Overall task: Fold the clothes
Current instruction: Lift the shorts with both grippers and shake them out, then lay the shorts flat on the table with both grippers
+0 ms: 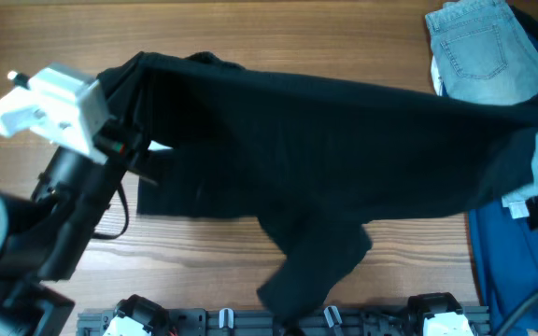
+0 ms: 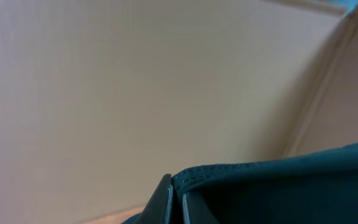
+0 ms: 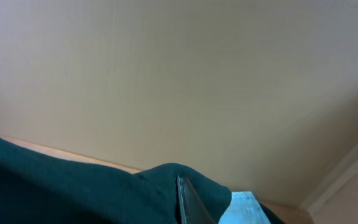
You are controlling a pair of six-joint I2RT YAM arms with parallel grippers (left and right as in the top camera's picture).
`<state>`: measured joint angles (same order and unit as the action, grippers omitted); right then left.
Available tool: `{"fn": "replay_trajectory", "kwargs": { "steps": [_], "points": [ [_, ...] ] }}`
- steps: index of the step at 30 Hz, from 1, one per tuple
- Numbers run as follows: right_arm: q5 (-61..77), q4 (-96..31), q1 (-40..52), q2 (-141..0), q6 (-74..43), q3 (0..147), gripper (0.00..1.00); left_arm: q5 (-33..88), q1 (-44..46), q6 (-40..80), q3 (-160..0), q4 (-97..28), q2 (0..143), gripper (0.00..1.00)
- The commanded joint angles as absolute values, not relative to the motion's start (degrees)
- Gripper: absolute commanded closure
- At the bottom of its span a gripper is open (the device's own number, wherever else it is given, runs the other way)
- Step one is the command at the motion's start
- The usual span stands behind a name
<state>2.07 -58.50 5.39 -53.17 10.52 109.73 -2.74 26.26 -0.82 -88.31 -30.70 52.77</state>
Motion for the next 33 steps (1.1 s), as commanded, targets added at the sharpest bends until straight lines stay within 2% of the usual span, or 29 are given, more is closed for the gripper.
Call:
{"fn": "replay_trajectory", "kwargs": {
  "steps": [1,9,15,23,33],
  "points": [
    [-2.31,-56.34,4.97,-58.78,9.04,109.38,0.96,-12.75,25.23,-1.10,-88.95,-32.10,57.49,0.96],
    [1.78,-58.39,4.95,-81.49,8.86,109.38,0.96,-20.21,25.19,-1.08,-88.95,-34.76,74.43,0.96],
    [4.62,-55.68,4.95,-102.48,8.82,109.38,0.96,-20.45,21.50,-0.64,-88.95,-32.99,88.68,0.96],
    [4.78,-36.03,4.95,-125.71,5.10,109.38,0.96,-20.43,16.03,-0.69,-88.95,-14.39,107.11,0.96],
    [8.19,-15.25,5.19,-134.21,-0.21,109.38,0.95,-20.45,12.45,-0.67,-88.95,7.81,118.85,0.93]
  ]
}}
